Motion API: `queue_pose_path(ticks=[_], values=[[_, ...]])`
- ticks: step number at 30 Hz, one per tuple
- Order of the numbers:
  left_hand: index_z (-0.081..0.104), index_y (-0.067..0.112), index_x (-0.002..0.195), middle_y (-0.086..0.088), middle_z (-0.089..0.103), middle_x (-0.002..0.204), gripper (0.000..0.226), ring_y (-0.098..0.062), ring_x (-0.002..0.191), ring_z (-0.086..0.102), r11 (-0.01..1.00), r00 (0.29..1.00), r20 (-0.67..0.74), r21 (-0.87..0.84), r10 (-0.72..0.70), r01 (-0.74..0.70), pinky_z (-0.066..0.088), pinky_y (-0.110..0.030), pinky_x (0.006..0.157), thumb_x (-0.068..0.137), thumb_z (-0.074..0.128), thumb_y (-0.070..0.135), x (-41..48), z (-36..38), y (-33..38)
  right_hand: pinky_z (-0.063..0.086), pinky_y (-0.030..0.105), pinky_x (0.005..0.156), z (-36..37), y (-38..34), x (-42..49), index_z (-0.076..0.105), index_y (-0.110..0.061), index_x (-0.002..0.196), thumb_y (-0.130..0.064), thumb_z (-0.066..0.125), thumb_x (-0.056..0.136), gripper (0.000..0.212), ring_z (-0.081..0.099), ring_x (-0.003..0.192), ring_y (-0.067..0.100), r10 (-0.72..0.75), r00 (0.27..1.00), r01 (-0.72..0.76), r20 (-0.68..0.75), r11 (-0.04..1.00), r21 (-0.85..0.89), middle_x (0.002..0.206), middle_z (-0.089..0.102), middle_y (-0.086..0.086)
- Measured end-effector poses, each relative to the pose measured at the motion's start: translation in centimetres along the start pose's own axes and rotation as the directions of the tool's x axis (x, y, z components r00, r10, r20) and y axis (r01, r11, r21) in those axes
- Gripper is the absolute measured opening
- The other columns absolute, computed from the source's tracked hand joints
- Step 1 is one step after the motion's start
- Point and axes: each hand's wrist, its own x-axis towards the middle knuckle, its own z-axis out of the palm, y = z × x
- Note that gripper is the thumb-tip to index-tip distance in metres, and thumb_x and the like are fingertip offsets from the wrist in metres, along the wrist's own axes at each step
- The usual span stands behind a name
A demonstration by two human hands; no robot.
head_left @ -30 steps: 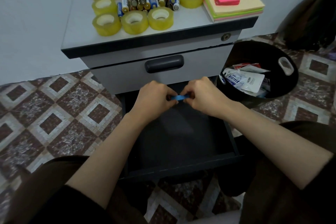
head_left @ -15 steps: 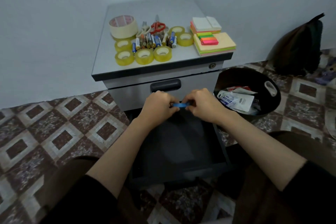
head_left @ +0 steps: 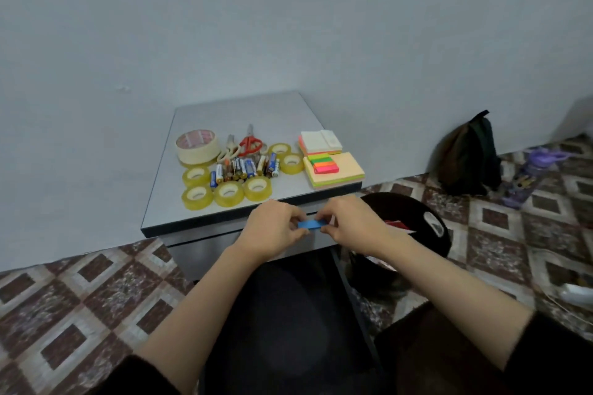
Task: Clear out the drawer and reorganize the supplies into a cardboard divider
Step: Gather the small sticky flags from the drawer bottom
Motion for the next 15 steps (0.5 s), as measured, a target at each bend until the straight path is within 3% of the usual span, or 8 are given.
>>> queue_pose_path(ticks=[3, 7, 12, 15], values=[[0.067, 0.018, 0.112, 0.0, 0.069, 0.107, 0.03, -0.012, 0.097, 0.062, 0.996, 0.998, -0.056, -0.087, 0.032, -0.037, 0.046, -0.024, 0.082, 0.084, 0.066, 0.028, 0.9, -0.3, 0.3, 0.037, 0.026, 0.073, -1.2, 1.0, 0.4, 0.065, -0.018, 0.112, -0.021, 0.056, 0.091, 0.024, 0.054, 0.1, 0.019, 0.0, 1.0, -0.002, -0.027, 0.998, -0.056, 0.106, 0.063, 0.001], [0.051, 0.014, 0.133, -0.001, 0.055, 0.134, 0.048, -0.013, 0.123, 0.049, 0.984, 0.988, -0.135, -0.152, 0.077, -0.097, 0.033, -0.018, 0.097, 0.089, 0.06, 0.031, 1.7, 0.2, -0.1, 0.034, 0.023, 0.071, -2.6, 3.1, 1.7, 0.066, -0.019, 0.112, -0.021, 0.057, 0.09, 0.024, 0.055, 0.092, 0.018, 0.061, 0.996, -0.064, -0.066, 0.996, -0.058, 0.102, 0.066, 0.001], [0.018, 0.014, 0.149, 0.0, 0.016, 0.156, 0.064, -0.012, 0.143, 0.012, 0.999, 0.998, -0.047, -0.035, 0.03, -0.032, 0.006, -0.018, 0.113, 0.096, 0.046, 0.036, 3.4, 3.1, -1.5, 0.035, 0.021, 0.073, -4.3, 5.2, 3.7, 0.065, -0.016, 0.117, -0.018, 0.058, 0.091, 0.027, 0.055, 0.092, 0.018, 0.135, 0.983, -0.139, -0.125, 0.99, -0.03, 0.106, 0.066, 0.004], [0.002, 0.009, 0.149, -0.005, 0.0, 0.158, 0.071, -0.017, 0.145, -0.001, 0.987, 0.999, -0.028, 0.16, 0.035, -0.03, -0.003, -0.025, 0.115, 0.097, 0.04, 0.037, 4.5, 4.4, -1.6, 0.035, 0.022, 0.073, -4.6, 5.6, 4.9, 0.065, -0.014, 0.117, -0.016, 0.058, 0.091, 0.027, 0.047, 0.086, 0.012, 0.136, 0.984, -0.138, -0.111, 0.99, -0.008, 0.11, 0.065, 0.004]])
